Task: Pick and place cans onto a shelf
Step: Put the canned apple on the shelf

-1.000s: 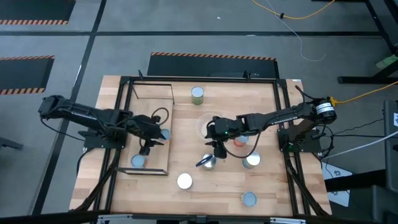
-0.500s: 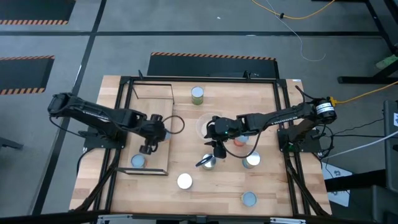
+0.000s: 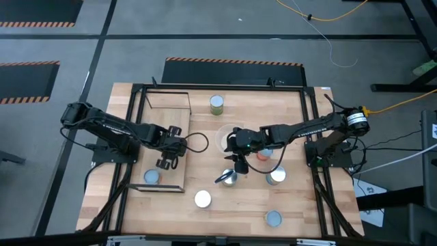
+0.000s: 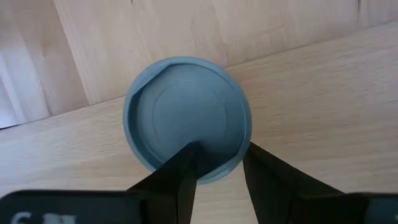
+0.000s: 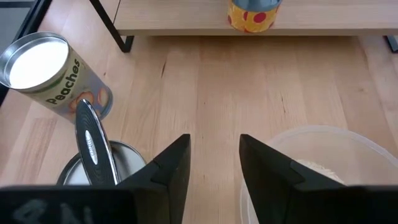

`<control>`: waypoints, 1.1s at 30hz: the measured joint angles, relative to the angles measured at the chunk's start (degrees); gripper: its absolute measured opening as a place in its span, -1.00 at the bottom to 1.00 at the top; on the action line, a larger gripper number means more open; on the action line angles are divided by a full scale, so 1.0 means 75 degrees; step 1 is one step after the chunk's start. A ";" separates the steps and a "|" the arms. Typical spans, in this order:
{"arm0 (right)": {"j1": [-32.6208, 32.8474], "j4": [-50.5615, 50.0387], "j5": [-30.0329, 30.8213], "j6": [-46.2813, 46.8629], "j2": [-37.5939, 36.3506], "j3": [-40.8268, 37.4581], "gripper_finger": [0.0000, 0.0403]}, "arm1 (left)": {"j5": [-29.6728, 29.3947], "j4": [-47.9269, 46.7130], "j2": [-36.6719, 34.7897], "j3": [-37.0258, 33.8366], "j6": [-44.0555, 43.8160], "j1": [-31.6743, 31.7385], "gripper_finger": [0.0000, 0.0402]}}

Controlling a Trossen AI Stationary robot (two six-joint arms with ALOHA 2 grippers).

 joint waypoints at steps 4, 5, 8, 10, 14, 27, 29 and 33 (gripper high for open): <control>0.0002 0.0000 -0.0002 -0.0007 0.0000 0.0003 -0.29 | 0.0036 0.0006 0.0006 -0.0004 -0.0555 0.0000 -0.53; 0.0003 -0.0001 0.0000 -0.0001 0.0000 0.0002 -0.29 | 0.0041 0.0006 0.0006 -0.0004 -0.0723 0.0000 -0.58; 0.0003 0.0000 0.0000 0.0000 0.0000 0.0003 -0.29 | 0.0093 0.0009 0.0006 -0.0004 -0.1299 0.0003 -0.75; 0.0002 0.0000 0.0000 0.0002 0.0000 0.0003 -0.29 | 0.0122 0.0006 0.0006 -0.0004 -0.1761 0.0003 -0.86; 0.0003 -0.0003 0.0000 0.0003 -0.0003 0.0003 -0.29 | 0.0162 0.0003 -0.0032 -0.0007 -0.3004 0.0003 -0.95; 0.0001 -0.0003 -0.0003 0.0003 -0.0003 0.0003 -0.29 | 0.0987 0.0039 -0.0093 -0.0018 -0.6874 0.0446 -0.88; 0.0001 -0.0003 -0.0003 0.0003 -0.0003 0.0003 -0.29 | 0.1014 0.0055 -0.0093 -0.0018 -0.6888 0.0491 -0.81; 0.0003 -0.0006 -0.0003 0.0003 -0.0003 0.0003 -0.29 | 0.1011 0.0093 -0.0093 -0.0021 -0.6894 0.0536 -0.66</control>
